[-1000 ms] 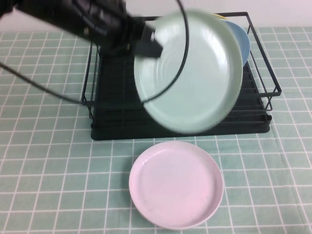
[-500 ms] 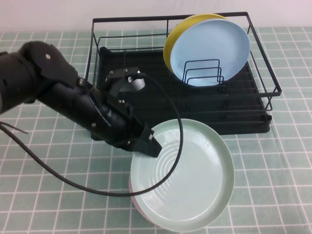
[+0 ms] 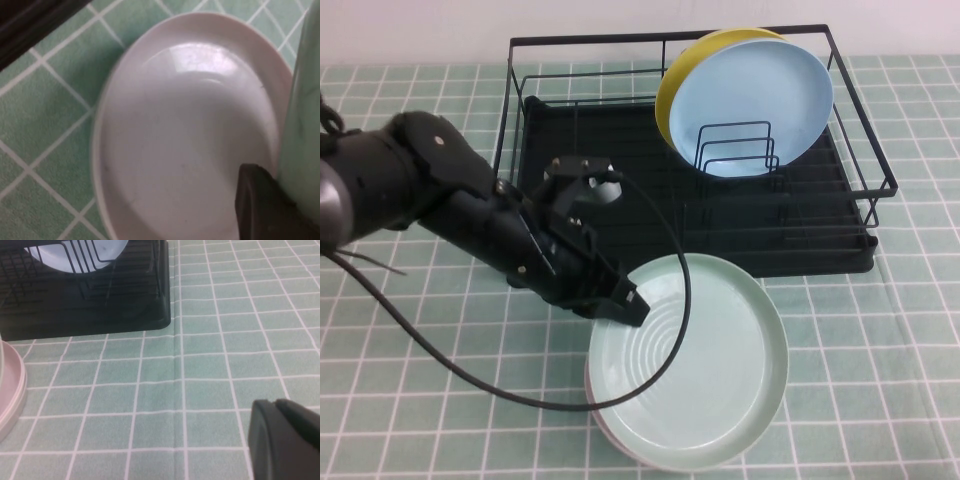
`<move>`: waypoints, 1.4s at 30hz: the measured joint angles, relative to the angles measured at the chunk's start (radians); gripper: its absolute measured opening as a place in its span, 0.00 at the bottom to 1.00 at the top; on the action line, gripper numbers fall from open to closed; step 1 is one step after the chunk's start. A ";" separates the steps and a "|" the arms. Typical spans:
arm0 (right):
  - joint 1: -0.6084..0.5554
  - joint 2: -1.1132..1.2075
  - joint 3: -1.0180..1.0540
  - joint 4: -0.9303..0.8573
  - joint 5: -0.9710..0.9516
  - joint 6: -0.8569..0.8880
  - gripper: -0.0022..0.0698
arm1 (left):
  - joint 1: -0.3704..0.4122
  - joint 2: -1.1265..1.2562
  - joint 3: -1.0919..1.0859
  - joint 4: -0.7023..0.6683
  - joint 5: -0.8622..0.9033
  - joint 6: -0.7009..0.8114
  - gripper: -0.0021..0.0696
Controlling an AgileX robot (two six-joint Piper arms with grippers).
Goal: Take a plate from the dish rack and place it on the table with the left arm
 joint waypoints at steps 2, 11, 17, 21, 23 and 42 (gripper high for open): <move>0.000 0.000 0.000 0.000 0.000 0.000 0.00 | 0.000 0.026 0.000 -0.009 0.000 0.000 0.12; 0.000 0.000 0.000 0.000 0.000 0.000 0.00 | 0.000 0.041 0.000 -0.015 -0.002 0.043 0.34; 0.000 0.000 0.000 0.000 0.000 0.000 0.00 | 0.000 0.039 -0.059 0.066 0.040 0.018 0.61; 0.000 0.000 0.000 0.000 0.000 0.000 0.00 | 0.000 0.019 -0.138 0.193 0.062 -0.078 0.63; 0.000 0.000 0.000 0.000 0.000 0.000 0.00 | 0.000 -0.004 -0.175 0.275 0.069 -0.132 0.61; 0.000 0.000 0.000 0.000 0.000 0.000 0.00 | 0.000 -0.590 0.241 0.505 -0.402 -0.380 0.03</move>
